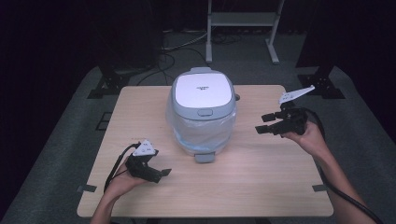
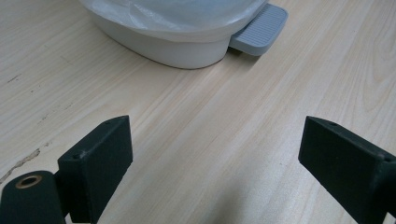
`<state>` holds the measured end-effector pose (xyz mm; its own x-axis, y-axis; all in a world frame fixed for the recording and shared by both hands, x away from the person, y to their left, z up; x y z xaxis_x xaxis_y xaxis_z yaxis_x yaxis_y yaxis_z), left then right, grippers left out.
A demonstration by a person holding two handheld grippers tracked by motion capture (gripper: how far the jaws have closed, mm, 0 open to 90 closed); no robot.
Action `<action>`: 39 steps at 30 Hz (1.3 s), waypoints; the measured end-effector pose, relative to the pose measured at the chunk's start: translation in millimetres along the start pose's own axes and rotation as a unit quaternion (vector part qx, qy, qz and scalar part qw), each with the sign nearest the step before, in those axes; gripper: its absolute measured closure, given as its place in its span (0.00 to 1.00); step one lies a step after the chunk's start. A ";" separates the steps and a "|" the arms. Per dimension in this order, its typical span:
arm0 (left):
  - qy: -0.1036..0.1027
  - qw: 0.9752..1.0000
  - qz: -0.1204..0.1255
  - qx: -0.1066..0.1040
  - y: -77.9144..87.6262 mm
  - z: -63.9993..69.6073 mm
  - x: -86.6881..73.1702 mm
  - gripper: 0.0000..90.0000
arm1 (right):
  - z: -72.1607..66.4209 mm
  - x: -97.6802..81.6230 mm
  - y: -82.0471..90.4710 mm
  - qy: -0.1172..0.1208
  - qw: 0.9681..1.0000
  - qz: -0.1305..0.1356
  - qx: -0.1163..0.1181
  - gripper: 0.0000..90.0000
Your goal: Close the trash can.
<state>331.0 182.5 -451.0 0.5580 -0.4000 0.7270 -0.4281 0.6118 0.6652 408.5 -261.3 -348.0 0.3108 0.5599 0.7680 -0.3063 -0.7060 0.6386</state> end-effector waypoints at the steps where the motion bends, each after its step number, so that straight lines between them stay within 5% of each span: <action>1: 0.000 1.000 0.000 0.000 0.0 0.0 0.0 0.10 | 0.0 0.0 0.0 0.000 1.000 0.000 0.000 0.33; 39: 0.003 1.000 -0.001 0.003 0.8 -0.1 -2.0 0.10 | -22.9 -62.3 -9.6 -0.016 0.999 -0.024 -0.014 0.33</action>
<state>329.6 183.8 -452.0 0.5628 -0.3980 0.7244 -0.4315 0.6060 0.6682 371.5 -279.5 -400.8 0.3547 0.5789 0.7342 -0.3144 -0.6657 0.6768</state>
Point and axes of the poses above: each handheld gripper's, and its own axes: y roughly backward along the jaws, x roughly out of its top, z roughly to its right, the point moved 3 cm from there along -y, roughly forward along the jaws, and after that the axes turned 12 degrees about y, right-handed, at the moved point
